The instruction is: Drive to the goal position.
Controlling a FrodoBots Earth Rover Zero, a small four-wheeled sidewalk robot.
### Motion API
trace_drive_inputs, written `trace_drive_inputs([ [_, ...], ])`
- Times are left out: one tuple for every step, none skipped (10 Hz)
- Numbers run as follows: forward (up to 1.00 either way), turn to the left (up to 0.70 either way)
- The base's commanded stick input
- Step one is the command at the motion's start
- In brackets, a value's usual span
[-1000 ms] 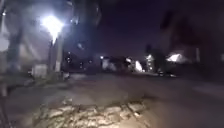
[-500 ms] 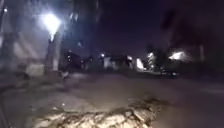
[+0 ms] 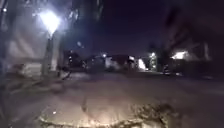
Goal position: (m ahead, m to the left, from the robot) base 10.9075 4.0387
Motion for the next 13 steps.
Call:
trace_drive_inputs([
  [0.7, 0.0],
  [0.7, 0.0],
  [0.7, 0.0],
  [0.7, 0.0],
  [0.7, 0.0],
  [0.7, 0.0],
  [0.7, 0.0],
  [0.7, 0.0],
  [0.7, 0.0],
  [0.7, 0.0],
  [0.7, 0.0],
  [0.7, 0.0],
  [0.7, 0.0],
])
